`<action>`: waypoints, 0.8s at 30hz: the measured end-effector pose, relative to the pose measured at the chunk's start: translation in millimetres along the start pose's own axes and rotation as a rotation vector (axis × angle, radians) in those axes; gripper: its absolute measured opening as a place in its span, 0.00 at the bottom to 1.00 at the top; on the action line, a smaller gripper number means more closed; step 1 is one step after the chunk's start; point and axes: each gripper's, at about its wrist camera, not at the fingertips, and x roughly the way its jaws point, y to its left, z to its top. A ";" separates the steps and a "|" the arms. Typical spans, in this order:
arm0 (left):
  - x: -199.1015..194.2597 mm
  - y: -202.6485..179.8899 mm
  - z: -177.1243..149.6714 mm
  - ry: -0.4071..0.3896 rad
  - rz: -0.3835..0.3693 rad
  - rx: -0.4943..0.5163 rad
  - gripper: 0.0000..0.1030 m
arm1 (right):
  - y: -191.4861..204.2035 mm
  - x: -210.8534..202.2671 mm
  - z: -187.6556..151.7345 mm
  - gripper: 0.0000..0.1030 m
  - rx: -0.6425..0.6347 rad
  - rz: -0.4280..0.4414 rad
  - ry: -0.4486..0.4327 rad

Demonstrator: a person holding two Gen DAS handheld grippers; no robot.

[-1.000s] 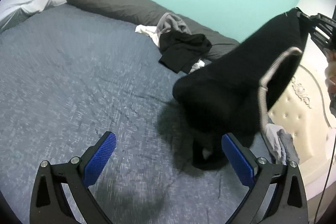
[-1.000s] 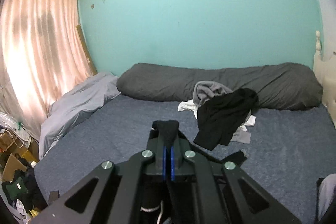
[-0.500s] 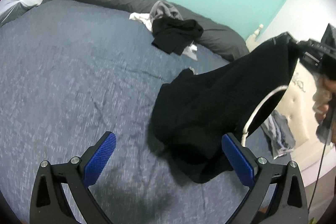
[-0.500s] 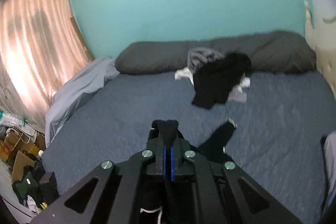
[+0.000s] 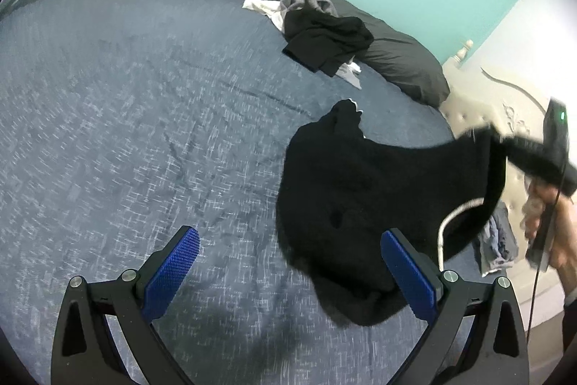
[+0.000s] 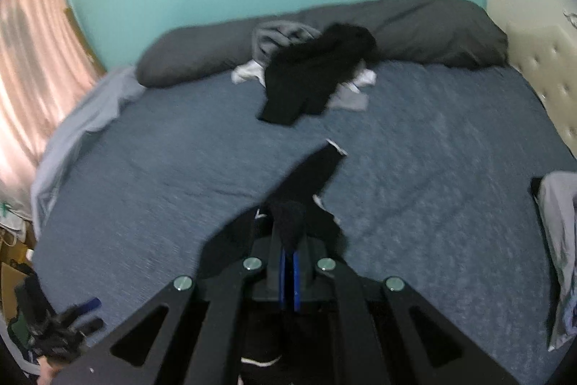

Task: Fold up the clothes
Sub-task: 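Lower the black hoodie onto the open bed with the right tool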

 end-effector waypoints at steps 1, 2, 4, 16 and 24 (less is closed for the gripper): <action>3.1 1.4 0.4 0.003 0.000 -0.006 1.00 | -7.9 5.5 -4.6 0.03 0.005 -0.012 0.021; 7.3 2.9 1.0 0.007 0.001 -0.011 1.00 | -15.8 11.0 -9.5 0.03 0.010 -0.024 0.042; 13.9 5.5 1.8 0.011 0.005 -0.018 1.00 | -32.3 20.7 -21.1 0.04 0.021 -0.057 0.093; 22.9 9.5 9.6 0.005 0.016 -0.039 1.00 | -78.3 9.1 -53.0 0.14 -0.026 -0.144 0.190; 9.2 7.0 13.5 -0.011 0.027 -0.024 1.00 | -29.5 -35.2 -39.0 0.30 -0.155 -0.048 0.110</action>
